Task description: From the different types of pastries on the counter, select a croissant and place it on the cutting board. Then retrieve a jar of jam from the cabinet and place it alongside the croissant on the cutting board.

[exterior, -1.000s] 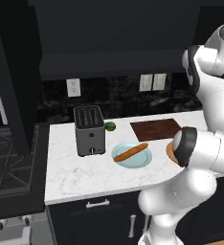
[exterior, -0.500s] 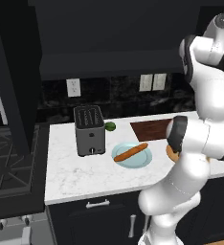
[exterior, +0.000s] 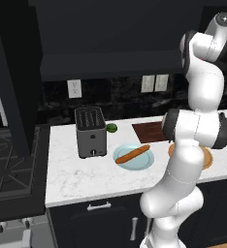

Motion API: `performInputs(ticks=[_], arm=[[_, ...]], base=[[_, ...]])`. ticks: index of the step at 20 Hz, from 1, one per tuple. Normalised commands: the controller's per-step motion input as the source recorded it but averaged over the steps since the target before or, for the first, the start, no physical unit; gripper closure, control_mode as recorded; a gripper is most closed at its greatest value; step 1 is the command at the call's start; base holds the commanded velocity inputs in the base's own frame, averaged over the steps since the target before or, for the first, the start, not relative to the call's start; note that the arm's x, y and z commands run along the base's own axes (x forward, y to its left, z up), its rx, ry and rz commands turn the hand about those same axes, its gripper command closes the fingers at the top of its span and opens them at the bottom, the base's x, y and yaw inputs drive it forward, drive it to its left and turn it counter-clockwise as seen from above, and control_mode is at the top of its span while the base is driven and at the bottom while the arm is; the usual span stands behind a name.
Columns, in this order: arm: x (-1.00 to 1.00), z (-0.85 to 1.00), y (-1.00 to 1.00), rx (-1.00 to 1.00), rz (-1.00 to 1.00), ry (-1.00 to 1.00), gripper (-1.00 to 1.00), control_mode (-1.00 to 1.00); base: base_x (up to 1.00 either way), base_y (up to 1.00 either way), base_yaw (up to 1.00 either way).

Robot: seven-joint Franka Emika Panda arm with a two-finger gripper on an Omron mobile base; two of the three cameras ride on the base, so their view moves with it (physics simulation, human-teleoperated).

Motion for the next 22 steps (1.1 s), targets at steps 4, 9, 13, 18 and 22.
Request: performInputs(ticks=[4,9,13,18,22], arm=[[0.02,-0.03,-0.02,0.04,0.00,0.01,-1.00,-1.00],[0.28,0.00,0.00,0.03,0.00,0.01,-1.00,-1.00],[0.16,-0.03,0.00,0.01,0.00,0.02,-1.00,-1.00],[0.33,-0.03,-0.07,0.01,0.00,0.05,-1.00,-1.00],[0.04,-0.01,-0.03,0.01,0.00,0.00,-1.00,-1.00]], base=[[0.00,0.00,0.00],[0.00,0.00,0.00],[0.00,0.00,0.00],[0.00,0.00,0.00],[0.00,0.00,0.00]])
